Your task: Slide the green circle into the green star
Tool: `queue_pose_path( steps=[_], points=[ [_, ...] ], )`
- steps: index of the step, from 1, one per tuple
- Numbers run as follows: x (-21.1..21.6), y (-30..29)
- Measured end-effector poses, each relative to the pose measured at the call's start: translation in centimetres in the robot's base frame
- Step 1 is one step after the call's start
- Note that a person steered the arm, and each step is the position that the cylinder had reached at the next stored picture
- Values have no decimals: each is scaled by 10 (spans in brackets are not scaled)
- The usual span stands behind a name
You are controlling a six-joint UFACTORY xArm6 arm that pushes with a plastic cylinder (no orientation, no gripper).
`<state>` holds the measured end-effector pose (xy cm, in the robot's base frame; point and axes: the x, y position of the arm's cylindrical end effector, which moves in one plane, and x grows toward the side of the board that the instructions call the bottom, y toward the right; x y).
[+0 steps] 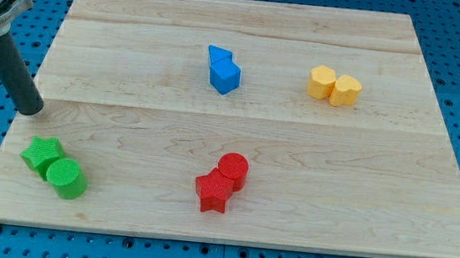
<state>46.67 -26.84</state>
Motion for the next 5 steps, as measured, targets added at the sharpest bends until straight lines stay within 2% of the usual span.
queue_pose_path(
  steps=[4, 5],
  points=[
    [-9, 0],
    [0, 7]
  ],
)
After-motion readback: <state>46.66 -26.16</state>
